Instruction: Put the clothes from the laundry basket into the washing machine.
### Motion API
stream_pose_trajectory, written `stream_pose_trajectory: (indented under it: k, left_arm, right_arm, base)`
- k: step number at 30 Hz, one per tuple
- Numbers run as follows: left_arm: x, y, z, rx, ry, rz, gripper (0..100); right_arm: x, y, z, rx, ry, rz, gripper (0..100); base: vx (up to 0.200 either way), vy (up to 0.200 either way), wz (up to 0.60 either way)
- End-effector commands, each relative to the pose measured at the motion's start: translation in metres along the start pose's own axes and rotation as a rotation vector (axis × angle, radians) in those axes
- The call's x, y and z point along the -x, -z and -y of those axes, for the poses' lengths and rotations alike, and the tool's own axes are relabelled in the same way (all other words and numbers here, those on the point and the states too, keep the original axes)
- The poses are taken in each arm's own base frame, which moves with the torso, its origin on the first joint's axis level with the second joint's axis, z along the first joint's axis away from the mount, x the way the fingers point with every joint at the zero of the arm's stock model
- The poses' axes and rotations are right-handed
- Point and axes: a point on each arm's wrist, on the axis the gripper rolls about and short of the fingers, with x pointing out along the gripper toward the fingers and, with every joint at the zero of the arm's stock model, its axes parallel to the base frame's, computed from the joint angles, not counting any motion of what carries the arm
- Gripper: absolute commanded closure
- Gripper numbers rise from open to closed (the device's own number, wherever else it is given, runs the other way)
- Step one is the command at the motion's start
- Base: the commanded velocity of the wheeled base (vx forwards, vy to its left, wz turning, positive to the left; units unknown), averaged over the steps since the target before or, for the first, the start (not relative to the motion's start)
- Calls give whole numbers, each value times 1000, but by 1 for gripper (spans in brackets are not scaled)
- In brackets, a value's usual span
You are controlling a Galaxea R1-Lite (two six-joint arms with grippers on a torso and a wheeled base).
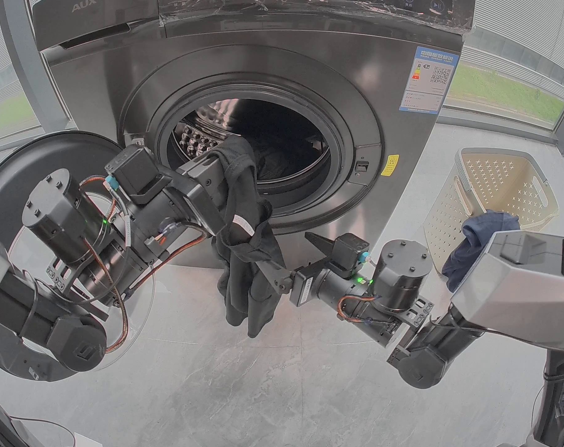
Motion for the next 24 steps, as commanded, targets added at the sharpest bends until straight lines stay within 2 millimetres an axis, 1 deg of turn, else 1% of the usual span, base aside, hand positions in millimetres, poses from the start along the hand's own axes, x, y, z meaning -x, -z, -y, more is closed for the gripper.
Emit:
stream_pose_trajectory:
  k: [1,3,5,7,10,18,24]
  left_arm:
    - [-1,-2,3,1,9,10,100]
    - [-1,-3,3,1,13,13,100]
    - [0,-5,5,1,15,19,100]
    - [0,-6,6,2,19,22,100]
    - [0,-6,8,3,24,23,100]
    - [0,-11,10,3,30,36,100]
    - [2,-13,14,6,40,41,100]
  right_arm:
    - [-13,28,0,2,-8,-39,0]
    - [-17,30,1,5,-10,-35,0]
    - [-27,37,3,5,-27,-25,0]
    - [-34,44,7,6,-21,-24,0]
    - [-41,49,12,9,-15,-12,0]
    - [-54,59,27,15,11,10,0]
    - [-66,69,29,18,11,35,0]
  base:
    - [0,0,0]
    - [0,0,0]
    - [0,0,0]
    - [0,0,0]
    - [0,0,0]
    - [0,0,0]
    - [0,0,0]
